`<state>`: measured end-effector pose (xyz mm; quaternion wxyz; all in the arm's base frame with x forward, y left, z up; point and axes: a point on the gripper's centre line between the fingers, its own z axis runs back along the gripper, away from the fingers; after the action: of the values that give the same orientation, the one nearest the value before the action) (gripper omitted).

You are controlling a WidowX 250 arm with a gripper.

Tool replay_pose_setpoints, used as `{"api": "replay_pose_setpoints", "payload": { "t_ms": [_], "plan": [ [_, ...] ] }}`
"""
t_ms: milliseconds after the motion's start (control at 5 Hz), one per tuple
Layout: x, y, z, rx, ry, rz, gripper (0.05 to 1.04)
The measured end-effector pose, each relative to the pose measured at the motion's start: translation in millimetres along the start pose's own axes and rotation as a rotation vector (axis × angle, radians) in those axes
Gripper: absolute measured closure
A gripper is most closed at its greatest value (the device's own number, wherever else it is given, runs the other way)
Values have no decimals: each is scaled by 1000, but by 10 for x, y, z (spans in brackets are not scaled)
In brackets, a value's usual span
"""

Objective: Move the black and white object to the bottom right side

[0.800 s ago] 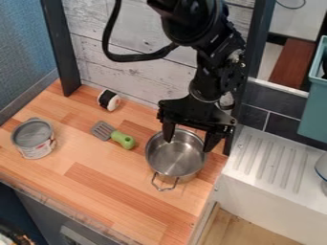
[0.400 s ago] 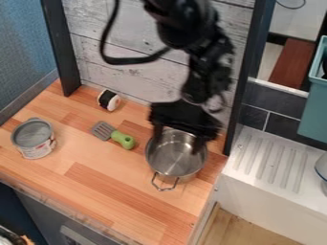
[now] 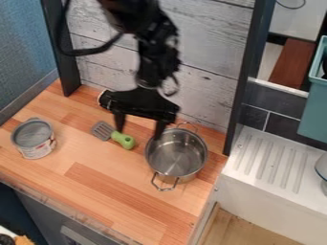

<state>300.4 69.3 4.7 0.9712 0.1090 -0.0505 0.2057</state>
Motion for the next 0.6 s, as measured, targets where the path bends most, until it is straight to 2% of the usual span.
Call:
{"api": "replay_pose_setpoints", "payload": {
  "t_ms": [200, 400, 600],
  "plan": [
    [158, 291, -38, -4, -9, 13, 83],
    [322, 541, -213, 27, -8, 52, 83],
    [493, 653, -285, 27, -46, 15, 83]
  ]
}}
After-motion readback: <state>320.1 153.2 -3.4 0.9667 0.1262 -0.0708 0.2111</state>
